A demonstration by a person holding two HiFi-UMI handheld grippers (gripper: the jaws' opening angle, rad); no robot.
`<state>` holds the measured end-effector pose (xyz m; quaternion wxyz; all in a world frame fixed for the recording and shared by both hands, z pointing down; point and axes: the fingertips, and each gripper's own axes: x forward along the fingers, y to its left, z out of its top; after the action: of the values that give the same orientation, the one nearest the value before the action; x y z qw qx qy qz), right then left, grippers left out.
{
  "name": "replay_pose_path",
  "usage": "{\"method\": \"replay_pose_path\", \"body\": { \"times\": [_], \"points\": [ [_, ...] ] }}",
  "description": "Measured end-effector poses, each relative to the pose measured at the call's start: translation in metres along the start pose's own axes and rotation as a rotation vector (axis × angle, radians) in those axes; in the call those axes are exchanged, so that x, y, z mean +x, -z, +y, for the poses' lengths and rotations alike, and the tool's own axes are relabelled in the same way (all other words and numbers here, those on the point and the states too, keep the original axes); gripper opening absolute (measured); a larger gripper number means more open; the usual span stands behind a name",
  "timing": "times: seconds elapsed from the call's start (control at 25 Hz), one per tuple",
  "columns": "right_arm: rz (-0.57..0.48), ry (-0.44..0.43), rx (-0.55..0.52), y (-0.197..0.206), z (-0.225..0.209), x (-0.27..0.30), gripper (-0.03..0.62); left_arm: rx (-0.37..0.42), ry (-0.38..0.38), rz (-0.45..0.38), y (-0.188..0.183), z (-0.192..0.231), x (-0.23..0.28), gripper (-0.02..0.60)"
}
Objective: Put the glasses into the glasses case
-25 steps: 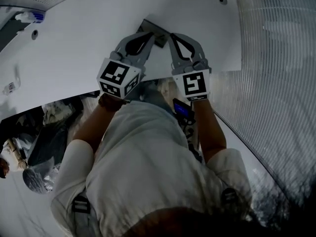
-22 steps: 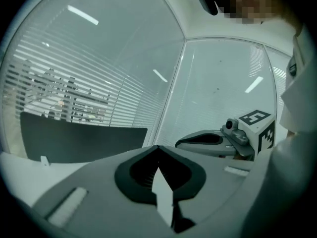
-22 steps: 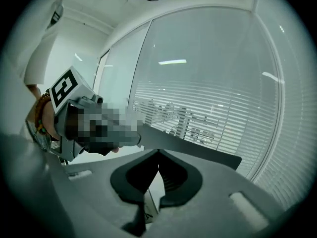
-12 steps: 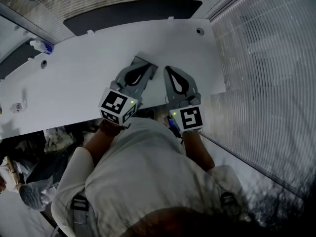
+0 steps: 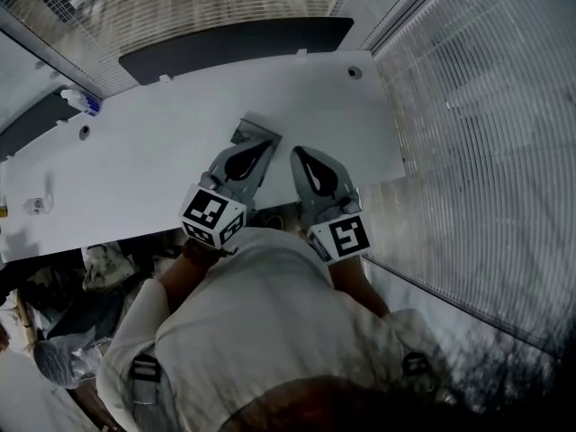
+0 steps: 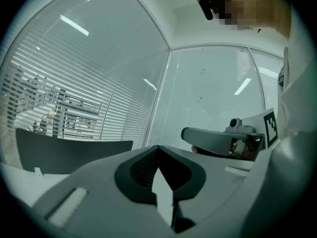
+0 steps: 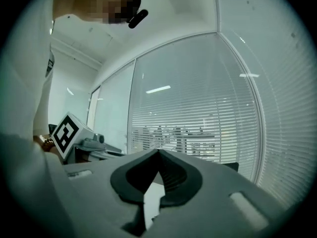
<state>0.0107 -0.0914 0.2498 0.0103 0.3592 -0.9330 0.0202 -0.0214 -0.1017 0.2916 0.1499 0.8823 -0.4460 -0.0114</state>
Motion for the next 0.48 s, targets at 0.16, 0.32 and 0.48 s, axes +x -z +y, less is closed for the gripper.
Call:
{"method": "replay_pose_path", "body": {
  "times": [0.16, 0.32, 0.48],
  "points": [
    [-0.021, -0.021, 0.013, -0.002, 0.003, -0.006, 0.000, 0.000, 0.009, 0.001, 0.000, -0.008, 0.003, 0.000],
    [-0.021, -0.005, 0.014, -0.003, 0.007, -0.009, 0.000, -0.001, 0.009, 0.005, 0.003, -0.013, 0.003, 0.000],
    [-0.024, 0.000, 0.011, -0.006, 0.007, -0.011, 0.000, -0.004, 0.007, 0.006, 0.004, -0.015, 0.002, 0.000]
  ]
}}
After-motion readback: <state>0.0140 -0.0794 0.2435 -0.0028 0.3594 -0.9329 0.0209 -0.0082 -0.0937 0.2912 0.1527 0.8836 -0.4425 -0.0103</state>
